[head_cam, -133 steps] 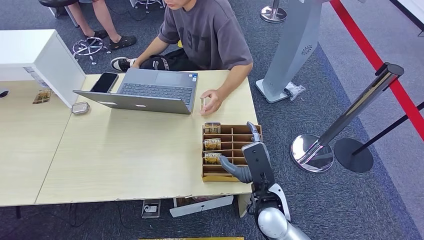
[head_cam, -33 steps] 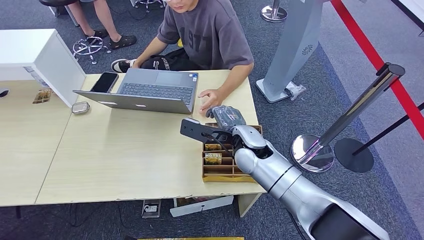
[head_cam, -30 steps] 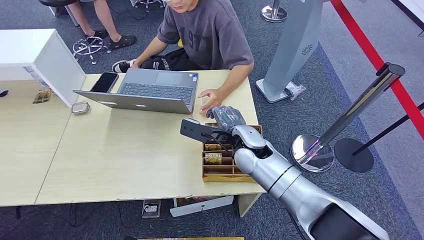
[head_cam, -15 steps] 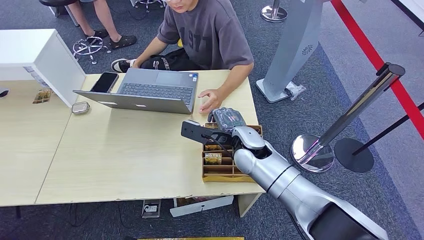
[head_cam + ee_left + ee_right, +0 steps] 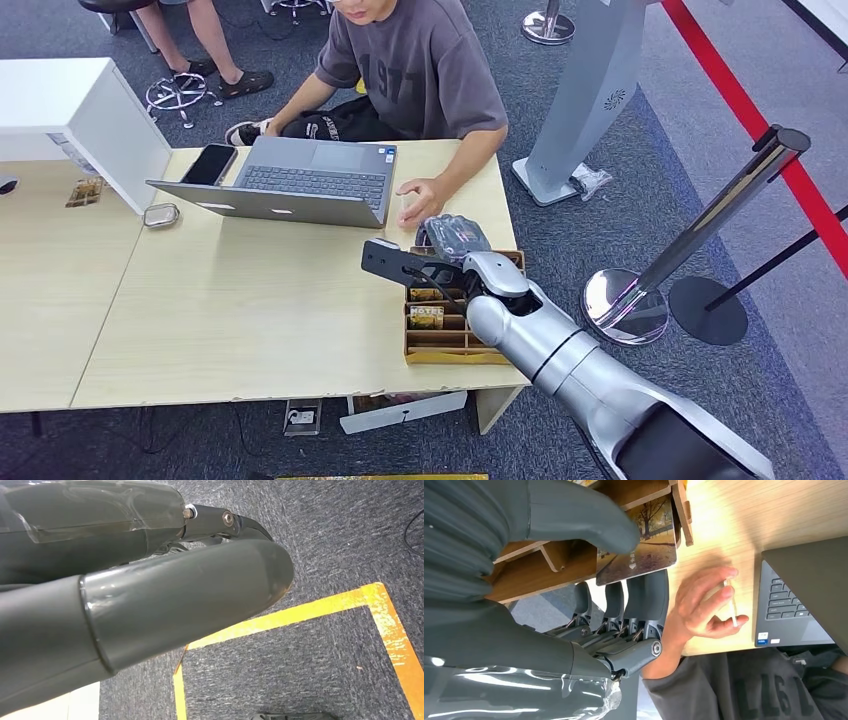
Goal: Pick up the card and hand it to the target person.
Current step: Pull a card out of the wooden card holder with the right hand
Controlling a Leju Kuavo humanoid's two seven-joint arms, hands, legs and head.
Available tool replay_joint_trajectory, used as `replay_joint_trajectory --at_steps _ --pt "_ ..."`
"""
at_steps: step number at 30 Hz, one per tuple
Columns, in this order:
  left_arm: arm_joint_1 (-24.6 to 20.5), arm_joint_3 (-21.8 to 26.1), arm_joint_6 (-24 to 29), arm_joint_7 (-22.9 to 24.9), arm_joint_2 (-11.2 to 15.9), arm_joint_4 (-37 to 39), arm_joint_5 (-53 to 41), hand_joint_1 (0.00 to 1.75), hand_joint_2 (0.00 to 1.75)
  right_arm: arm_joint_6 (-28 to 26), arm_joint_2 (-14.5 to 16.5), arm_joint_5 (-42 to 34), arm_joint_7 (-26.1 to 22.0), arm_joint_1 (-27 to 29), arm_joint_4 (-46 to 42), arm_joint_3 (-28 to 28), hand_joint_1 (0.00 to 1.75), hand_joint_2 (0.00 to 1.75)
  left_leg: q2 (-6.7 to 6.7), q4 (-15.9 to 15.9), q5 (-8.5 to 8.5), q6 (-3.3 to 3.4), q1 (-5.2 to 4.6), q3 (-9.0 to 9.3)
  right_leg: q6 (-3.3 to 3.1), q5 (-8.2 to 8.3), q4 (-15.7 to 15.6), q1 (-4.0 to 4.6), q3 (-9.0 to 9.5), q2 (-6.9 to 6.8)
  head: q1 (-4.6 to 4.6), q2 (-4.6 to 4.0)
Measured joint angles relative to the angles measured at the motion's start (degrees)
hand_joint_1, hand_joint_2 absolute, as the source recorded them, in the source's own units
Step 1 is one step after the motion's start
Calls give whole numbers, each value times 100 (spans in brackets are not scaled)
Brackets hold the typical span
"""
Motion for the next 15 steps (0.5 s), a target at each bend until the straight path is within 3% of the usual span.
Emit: replay_joint_trajectory --at_steps 6,15 --pt "4 0 5 0 0 1 13 0 0 -2 15 -53 -7 -7 30 0 133 175 0 0 0 0 0 0 0 0 0 0 0 0 0 0" --pt "5 0 -2 0 0 0 15 0 0 -20 18 -107 -27 -7 64 0 135 175 1 0 0 0 0 1 0 0 0 0 0 0 0 0"
